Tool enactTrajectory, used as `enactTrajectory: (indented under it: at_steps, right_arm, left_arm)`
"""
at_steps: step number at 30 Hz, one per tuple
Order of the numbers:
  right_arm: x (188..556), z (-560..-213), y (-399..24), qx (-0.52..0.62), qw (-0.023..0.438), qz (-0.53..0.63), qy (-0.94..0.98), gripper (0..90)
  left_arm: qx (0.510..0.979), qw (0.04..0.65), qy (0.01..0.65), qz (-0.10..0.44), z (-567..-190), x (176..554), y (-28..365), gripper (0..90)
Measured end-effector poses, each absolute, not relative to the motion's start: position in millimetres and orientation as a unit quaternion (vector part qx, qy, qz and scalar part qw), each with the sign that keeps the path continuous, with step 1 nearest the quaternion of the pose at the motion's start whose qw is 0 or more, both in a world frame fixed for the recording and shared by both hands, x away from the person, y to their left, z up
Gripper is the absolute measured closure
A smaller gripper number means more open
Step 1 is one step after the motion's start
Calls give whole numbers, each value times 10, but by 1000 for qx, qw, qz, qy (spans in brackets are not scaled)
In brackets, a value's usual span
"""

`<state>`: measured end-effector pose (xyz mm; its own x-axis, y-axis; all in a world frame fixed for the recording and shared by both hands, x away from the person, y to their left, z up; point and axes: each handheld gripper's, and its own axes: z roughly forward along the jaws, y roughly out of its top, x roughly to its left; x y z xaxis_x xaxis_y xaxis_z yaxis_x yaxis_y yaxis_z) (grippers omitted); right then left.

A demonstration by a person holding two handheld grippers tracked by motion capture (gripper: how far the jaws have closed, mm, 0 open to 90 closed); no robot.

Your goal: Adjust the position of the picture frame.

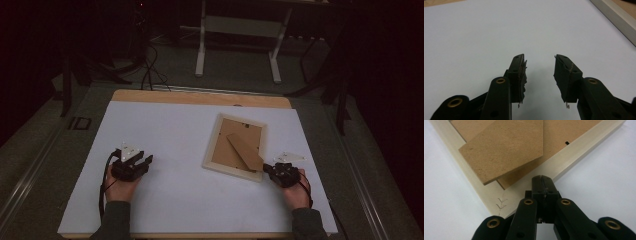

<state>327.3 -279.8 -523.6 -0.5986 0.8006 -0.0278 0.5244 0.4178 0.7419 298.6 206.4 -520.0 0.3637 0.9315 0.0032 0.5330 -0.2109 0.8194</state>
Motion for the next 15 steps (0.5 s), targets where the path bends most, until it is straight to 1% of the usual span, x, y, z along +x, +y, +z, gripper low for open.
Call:
enactTrajectory:
  at_steps: [15]
  right_arm:
    - [3248,-5249,-2608,369,173,372,834,900]
  left_arm:
    - [735,377,499,261,-5209,2992,2048,607]
